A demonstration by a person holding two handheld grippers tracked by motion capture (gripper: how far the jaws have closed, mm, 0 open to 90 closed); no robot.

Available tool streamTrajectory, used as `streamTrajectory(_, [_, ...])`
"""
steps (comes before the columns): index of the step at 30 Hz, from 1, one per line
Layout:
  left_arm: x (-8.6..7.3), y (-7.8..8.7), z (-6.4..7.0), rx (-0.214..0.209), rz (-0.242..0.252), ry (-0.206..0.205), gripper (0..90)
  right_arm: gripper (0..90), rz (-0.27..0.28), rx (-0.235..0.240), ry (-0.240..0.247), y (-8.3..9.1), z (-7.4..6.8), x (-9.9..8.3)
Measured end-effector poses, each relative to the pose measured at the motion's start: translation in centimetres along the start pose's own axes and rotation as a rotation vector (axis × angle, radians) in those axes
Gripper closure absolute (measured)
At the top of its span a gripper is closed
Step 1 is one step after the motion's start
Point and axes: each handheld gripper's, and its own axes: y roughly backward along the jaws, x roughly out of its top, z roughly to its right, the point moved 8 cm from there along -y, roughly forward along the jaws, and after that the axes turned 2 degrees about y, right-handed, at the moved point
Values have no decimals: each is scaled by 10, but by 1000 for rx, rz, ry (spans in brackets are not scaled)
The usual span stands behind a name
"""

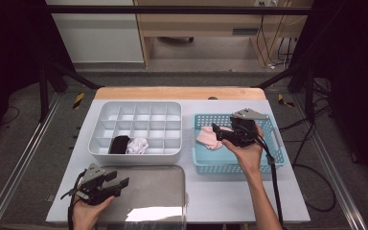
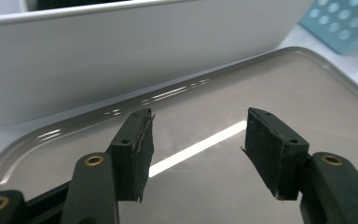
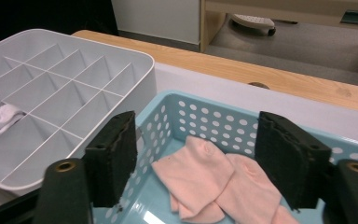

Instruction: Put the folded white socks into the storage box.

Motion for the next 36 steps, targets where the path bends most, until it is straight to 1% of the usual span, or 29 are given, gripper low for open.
streamTrajectory(3, [1,1,-4,12,22,1,412,336,-5,-5,-10,-8,2,2])
streamTrajectory(4, [1,2,-6,16,18,1,412,351,-11,-13,-13,-11,3,1])
streamTrajectory(7, [0,3,-8,27,16,20,403,368,-30,-27,-22,-21,8,-1])
streamTrajectory(9, [0,3,-10,34,10,19,395,389,-42,-36,-25,-27,11,-3])
streamTrajectory(14, [-2,2,-9,33,1,30,398,410,-86,-56,-22,-42,17,-10])
streamTrajectory(17, [-2,2,-8,18,7,39,404,410,-112,-61,-19,-51,18,-16])
streamTrajectory(19, [-2,2,-8,10,10,32,405,400,-134,-62,-19,-56,17,-20])
streamTrajectory(22, [-2,2,-7,18,13,17,406,384,-166,-50,-20,-65,15,-28])
streamTrajectory(23, [-2,2,-6,18,14,18,406,383,-177,-40,-28,-67,14,-30])
streamTrajectory(25, [-3,2,-6,17,7,15,406,383,-193,-46,-24,-71,15,-34])
streamTrajectory(29, [-3,2,-5,20,11,10,408,413,-231,-79,-24,-78,23,-40])
streamTrajectory(30, [-2,3,-6,20,11,8,409,426,-240,-89,-16,-78,27,-42])
streamTrajectory(33, [-2,3,-7,21,13,13,411,444,-260,-98,-17,-79,34,-47])
streamTrajectory(36, [-3,2,-7,23,9,12,414,447,-293,-111,-37,-78,42,-55])
